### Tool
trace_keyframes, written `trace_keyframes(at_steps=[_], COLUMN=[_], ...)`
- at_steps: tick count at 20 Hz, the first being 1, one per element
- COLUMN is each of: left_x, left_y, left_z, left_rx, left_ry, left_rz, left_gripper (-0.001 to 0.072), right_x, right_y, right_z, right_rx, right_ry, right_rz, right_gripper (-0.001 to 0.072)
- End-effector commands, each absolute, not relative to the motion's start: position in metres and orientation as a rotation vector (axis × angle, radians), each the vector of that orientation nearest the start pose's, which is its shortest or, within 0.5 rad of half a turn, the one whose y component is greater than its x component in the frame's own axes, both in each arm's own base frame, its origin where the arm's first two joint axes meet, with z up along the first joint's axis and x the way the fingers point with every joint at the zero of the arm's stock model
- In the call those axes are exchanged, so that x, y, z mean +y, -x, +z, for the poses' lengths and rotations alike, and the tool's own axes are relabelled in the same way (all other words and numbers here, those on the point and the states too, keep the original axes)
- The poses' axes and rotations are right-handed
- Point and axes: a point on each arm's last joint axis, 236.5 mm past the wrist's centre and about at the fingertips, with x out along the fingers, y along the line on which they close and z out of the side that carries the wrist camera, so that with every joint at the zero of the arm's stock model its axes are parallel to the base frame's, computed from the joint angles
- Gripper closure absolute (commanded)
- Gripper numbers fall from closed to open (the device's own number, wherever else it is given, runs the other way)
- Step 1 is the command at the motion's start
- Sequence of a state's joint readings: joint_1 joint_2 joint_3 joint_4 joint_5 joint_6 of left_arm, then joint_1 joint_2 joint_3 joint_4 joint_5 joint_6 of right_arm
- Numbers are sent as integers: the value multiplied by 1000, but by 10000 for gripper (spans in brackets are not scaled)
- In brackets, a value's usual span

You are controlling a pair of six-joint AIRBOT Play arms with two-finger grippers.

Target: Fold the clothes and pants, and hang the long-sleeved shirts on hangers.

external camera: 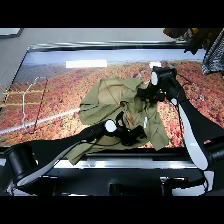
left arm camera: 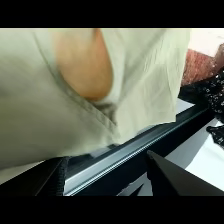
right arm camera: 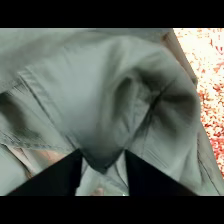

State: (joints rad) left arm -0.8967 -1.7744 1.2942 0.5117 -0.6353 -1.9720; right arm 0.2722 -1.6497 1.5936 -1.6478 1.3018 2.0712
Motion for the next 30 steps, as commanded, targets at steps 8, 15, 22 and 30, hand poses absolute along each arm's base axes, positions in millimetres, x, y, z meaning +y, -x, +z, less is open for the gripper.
trace_keyframes(at_steps=[8,15,22,30], left_x=[-286,-263,-269,-269], left_y=[-379,-446,-475,-486], left_z=[-9,40,53,50], left_rx=[1267,923,760,726], left_ry=[224,-69,-142,-134], left_rz=[-454,-618,-627,-608], left_gripper=[153,154,157,153], right_x=[-2,36,93,103], right_y=[-366,-238,-196,-239], right_z=[115,41,-63,-82], right_rx=[1317,1546,1581,1461], right_ry=[-204,-669,-1113,-1300], right_rz=[-286,-264,-342,-342], right_gripper=[154,97,99,122])
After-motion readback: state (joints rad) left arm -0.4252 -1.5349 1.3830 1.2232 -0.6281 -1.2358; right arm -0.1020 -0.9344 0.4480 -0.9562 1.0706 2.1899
